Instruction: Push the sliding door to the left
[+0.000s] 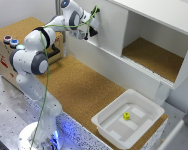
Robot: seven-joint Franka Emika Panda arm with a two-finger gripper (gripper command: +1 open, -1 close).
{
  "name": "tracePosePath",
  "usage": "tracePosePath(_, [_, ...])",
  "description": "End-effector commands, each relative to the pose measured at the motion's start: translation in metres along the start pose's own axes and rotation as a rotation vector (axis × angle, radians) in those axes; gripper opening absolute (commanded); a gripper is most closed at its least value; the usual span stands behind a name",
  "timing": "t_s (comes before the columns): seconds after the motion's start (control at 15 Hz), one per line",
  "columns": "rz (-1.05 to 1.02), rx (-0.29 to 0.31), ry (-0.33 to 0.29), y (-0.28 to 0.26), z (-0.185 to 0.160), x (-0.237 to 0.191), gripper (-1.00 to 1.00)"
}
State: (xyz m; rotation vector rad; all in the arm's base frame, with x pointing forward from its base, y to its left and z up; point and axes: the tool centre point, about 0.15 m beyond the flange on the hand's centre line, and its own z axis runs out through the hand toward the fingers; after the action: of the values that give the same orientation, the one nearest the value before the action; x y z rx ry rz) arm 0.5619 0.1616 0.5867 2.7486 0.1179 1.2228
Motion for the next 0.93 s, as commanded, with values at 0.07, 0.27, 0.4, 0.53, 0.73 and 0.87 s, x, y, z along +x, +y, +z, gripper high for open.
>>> tracePosePath(0.07, [-0.015,-0.048,0.055,-0.059,0.001,-0.008,-1.0])
tracePosePath(0.27, [0.038,-0.064,0.09,-0.044,-0.027,-0.006,1.0])
tracePosePath(0.4, [0.057,-0.075,0.076,-0.031,-0.041,-0.017,1.0])
tracePosePath(0.53, [0.079,-0.078,0.052,-0.024,-0.051,-0.029,1.0])
tracePosePath(0.73, [0.105,-0.098,0.023,-0.014,-0.06,-0.043,1.0])
tracePosePath(0.87, [0.115,-0.115,0.008,-0.006,-0.062,-0.051,1.0])
